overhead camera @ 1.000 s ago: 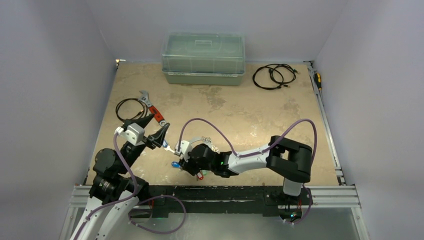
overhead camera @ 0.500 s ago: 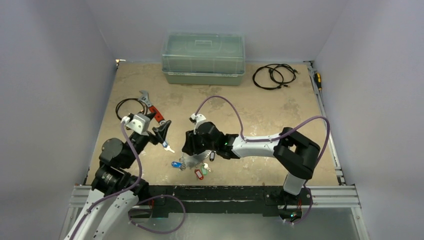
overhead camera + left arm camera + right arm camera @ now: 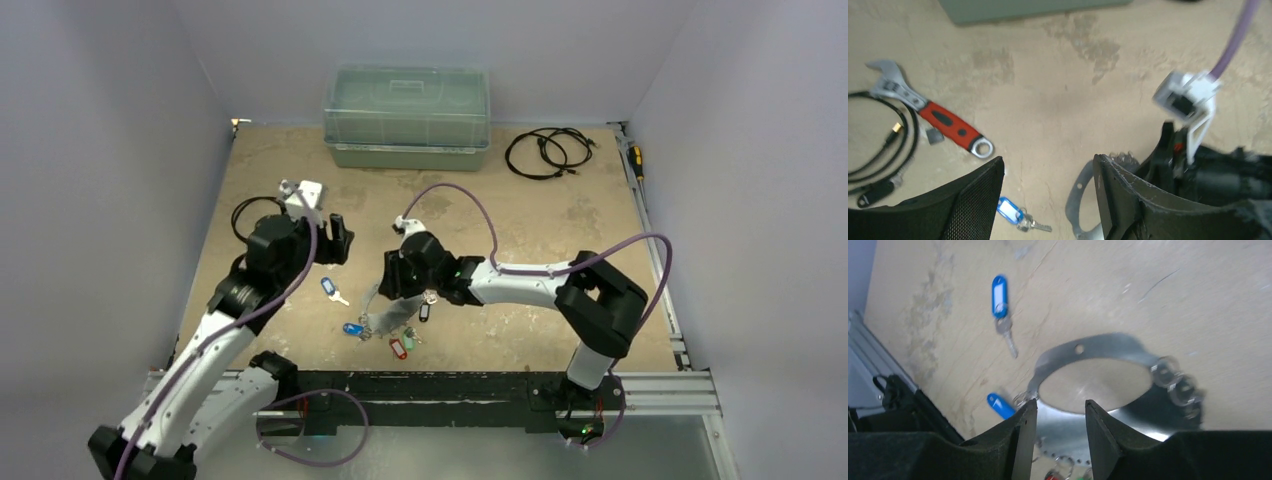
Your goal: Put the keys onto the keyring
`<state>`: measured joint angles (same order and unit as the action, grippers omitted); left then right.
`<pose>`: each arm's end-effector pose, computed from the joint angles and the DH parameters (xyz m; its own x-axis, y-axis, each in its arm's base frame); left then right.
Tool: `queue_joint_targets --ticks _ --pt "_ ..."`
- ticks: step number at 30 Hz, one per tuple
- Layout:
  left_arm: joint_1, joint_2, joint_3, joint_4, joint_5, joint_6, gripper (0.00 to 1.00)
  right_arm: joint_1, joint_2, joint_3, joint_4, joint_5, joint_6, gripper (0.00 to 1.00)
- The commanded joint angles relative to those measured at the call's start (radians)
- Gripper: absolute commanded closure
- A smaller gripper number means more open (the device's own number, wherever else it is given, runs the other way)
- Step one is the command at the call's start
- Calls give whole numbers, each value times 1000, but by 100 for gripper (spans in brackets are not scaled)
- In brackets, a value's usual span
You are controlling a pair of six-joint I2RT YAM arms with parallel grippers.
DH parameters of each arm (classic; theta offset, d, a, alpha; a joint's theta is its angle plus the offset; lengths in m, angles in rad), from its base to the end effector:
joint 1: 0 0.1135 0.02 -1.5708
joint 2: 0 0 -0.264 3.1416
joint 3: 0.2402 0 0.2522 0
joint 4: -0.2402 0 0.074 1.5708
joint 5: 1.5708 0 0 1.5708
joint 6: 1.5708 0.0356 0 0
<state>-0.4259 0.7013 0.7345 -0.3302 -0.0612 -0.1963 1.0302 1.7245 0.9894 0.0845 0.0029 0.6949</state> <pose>0.1520 -0.0665 0.3199 -0.3314 -0.0634 -0.9413 0.3002 0.9388 -0.1689 0.1903 0.3168 0.1882 -0.7877 -0.0681 -0.6123 -0.4581 0.7293 0.5082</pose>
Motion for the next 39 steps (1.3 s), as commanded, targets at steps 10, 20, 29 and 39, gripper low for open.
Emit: queue_joint_targets --ticks 10,20,29,39 --pt "-154 377 23 -176 -93 -261 41 -133 118 -8 73 -78 -58 58" --pt "-187 542 -84 -13 -80 -397 47 -200 74 -73 54 -11 -93 59" --pt "-252 569 -172 138 -37 -419 53 -214 46 -59 -18 120 -174 60" --pt "-270 311 -284 313 -113 -285 50 -219 31 -57 -25 159 -268 62"
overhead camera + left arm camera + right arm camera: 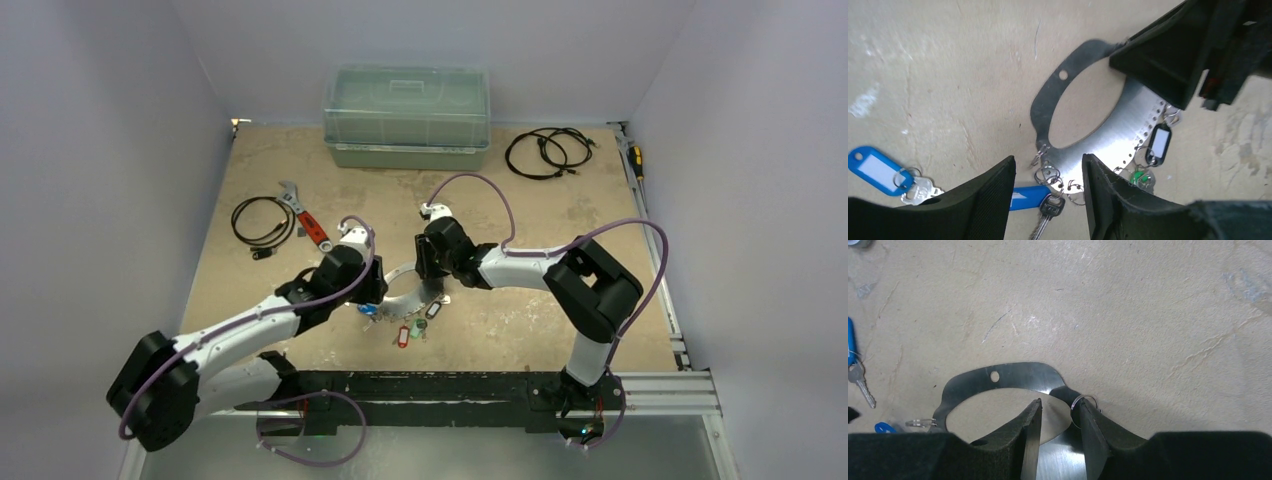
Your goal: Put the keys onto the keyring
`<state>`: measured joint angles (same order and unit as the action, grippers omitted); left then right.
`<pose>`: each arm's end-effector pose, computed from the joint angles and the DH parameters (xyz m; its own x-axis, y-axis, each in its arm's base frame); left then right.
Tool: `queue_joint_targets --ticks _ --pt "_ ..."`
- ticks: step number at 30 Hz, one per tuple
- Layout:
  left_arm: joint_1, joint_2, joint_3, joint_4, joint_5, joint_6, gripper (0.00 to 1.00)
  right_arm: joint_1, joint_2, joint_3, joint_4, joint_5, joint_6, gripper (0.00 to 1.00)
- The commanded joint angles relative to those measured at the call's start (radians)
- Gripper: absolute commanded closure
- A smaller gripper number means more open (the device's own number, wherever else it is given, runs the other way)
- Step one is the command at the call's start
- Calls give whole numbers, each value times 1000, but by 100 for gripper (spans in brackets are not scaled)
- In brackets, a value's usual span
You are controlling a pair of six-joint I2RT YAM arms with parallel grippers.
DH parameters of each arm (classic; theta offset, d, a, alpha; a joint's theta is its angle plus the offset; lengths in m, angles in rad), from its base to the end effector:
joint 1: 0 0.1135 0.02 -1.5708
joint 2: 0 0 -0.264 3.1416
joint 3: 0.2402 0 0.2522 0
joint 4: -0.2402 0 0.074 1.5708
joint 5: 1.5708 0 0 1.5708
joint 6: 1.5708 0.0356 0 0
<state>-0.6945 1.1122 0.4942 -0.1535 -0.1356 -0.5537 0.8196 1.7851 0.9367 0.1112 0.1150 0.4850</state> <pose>0.1690 -0.1345 0.1810 -0.7500 -0.0534 -0.6593 0.1944 0.9350 -0.2968 0.2515 0.2633 0.1538 -0.7173 -0.0896 -0.6909 -0.3771 0.8838 0.2769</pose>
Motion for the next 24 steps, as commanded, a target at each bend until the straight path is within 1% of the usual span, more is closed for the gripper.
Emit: queue_joint_targets --ticks 1,3,8,15,19,24 --pt "-2 -104 -55 138 -45 79 51 -8 -32 -5 -52 46 -63 62" --pt "-1 -82 -61 138 -46 89 52 -8 -34 -7 -48 42 -71 62" --pt "-1 -31 -105 254 22 105 55 -8 -39 -16 -38 33 -75 63" --pt "-2 1 -105 266 9 125 56 -8 -38 -16 -40 23 -75 63" --pt "-1 16 -120 300 8 124 61 -8 -39 -16 -41 22 -77 64" --pt "-1 52 -124 309 -13 111 62 -8 -43 -19 -39 16 -77 64"
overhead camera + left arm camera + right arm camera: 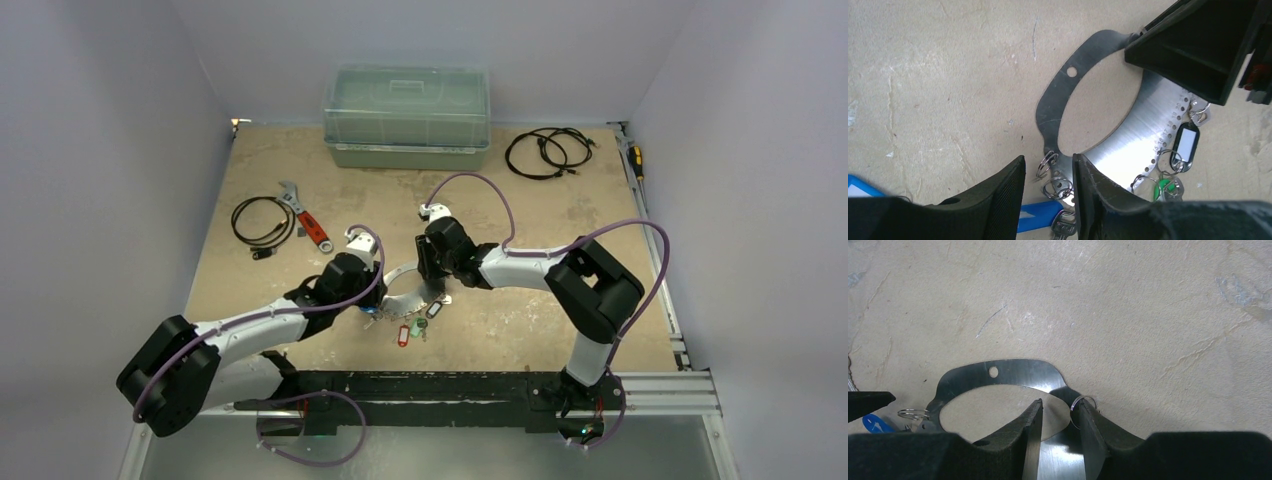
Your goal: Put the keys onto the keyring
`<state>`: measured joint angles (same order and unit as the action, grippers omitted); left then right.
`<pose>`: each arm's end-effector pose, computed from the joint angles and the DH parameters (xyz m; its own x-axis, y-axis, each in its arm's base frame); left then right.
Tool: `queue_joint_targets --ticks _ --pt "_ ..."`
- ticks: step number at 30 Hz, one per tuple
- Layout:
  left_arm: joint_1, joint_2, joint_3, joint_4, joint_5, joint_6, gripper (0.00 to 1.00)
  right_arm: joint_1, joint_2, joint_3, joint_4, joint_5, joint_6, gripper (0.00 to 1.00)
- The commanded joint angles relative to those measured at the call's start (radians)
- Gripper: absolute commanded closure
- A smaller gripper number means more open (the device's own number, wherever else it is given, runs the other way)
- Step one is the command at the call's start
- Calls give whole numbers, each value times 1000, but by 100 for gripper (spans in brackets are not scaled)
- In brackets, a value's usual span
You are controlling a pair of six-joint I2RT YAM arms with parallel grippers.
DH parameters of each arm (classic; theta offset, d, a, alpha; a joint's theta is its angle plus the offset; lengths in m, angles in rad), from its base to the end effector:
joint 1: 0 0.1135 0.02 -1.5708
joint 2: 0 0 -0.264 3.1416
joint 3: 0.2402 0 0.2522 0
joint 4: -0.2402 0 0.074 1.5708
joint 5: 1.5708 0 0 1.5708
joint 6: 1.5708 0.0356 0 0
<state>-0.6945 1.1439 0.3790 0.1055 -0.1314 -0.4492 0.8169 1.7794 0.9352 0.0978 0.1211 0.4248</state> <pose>0.1684 -0.1342 0.1605 -0.6650 -0.0064 -0.7468 0.2955 0.9161 -0.2709 0.2513 0.2613 0.1543 -0.6967 -0.1443 -0.7027 -0.4125 0.8820 0.2278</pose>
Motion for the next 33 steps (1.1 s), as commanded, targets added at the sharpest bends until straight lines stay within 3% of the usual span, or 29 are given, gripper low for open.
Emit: queue_joint_targets --ticks 1,19,28,33 --pt "-2 20 -9 51 -22 0 62 -5 -35 -19 -25 7 -17 64" --pt "-1 65 -11 72 2 -26 82 -5 -25 -12 -28 -14 -18 65" --pt "-2 87 -2 62 14 -25 79 -5 -26 -13 -30 -18 -18 65" --pt "-1 107 7 64 21 -22 84 -5 -26 -13 -29 -20 -17 65"
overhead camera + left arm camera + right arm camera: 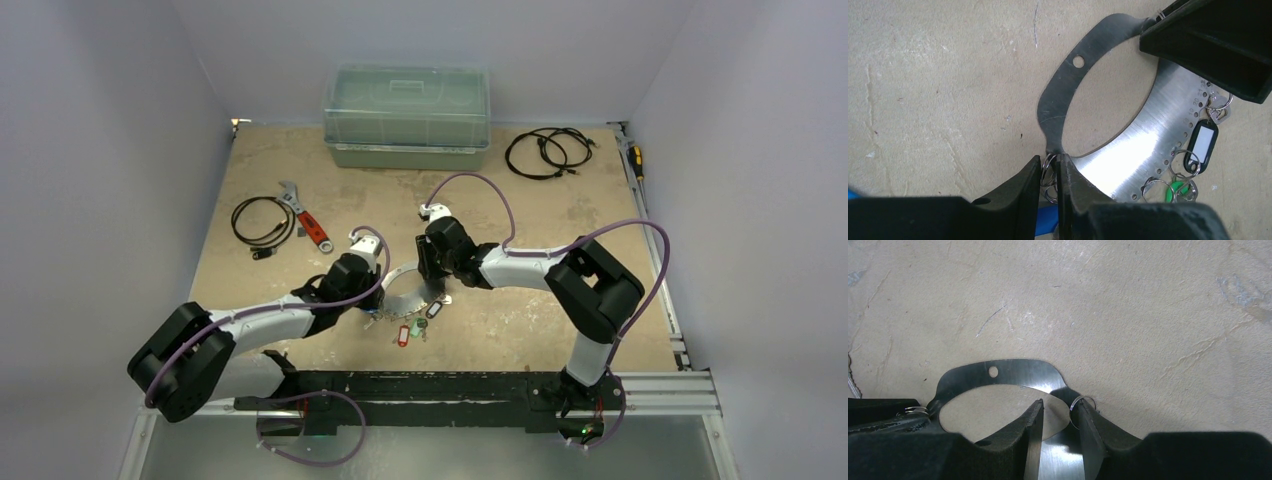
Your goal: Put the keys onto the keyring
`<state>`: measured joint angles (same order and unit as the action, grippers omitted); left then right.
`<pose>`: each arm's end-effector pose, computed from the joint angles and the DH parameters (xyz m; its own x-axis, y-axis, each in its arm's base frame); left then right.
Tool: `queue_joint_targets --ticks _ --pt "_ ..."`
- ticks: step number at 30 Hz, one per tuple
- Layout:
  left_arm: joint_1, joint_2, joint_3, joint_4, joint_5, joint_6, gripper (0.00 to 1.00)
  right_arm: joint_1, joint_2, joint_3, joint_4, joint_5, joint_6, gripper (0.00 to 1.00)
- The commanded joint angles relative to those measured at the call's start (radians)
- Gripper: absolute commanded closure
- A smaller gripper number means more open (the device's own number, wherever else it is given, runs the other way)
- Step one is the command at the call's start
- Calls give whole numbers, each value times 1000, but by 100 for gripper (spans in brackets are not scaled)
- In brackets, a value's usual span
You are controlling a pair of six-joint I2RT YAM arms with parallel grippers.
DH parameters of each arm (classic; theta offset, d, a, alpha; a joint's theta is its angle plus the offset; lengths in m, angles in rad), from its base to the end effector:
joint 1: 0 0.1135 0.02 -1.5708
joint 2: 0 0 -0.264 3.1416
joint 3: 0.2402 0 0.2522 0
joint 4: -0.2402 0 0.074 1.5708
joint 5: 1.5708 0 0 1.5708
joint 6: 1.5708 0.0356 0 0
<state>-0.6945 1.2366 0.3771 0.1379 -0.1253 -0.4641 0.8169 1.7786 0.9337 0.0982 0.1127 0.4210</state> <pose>0.1725 -0.1379 0.1443 -0.7058 0.0099 -0.7083 0.2762 0.9246 -0.2622 0.2509 0.2613 0.1542 -0.6973 -0.1494 -0.7011 -0.4196 0.8780 0.2302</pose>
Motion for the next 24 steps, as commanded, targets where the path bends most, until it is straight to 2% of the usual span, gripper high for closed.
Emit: queue_joint_targets --ticks 1,3,6,14,19,24 --pt "-1 17 10 31 16 -7 84 -5 -26 -12 -31 -11 -14 65" --pt "-1 23 12 31 24 -4 85 -5 -27 -12 -30 -13 -14 65" --pt "-1 22 13 34 27 0 100 -5 -28 -12 -29 -15 -14 65" --pt "-2 -43 12 61 57 28 100 -5 -71 -39 -1 -9 -12 65" --pt "-1 -143 -8 104 82 72 100 -5 -165 -98 54 6 -11 65" --pt "-1 -239 -61 218 120 95 100 -4 -295 -177 148 3 -43 63"
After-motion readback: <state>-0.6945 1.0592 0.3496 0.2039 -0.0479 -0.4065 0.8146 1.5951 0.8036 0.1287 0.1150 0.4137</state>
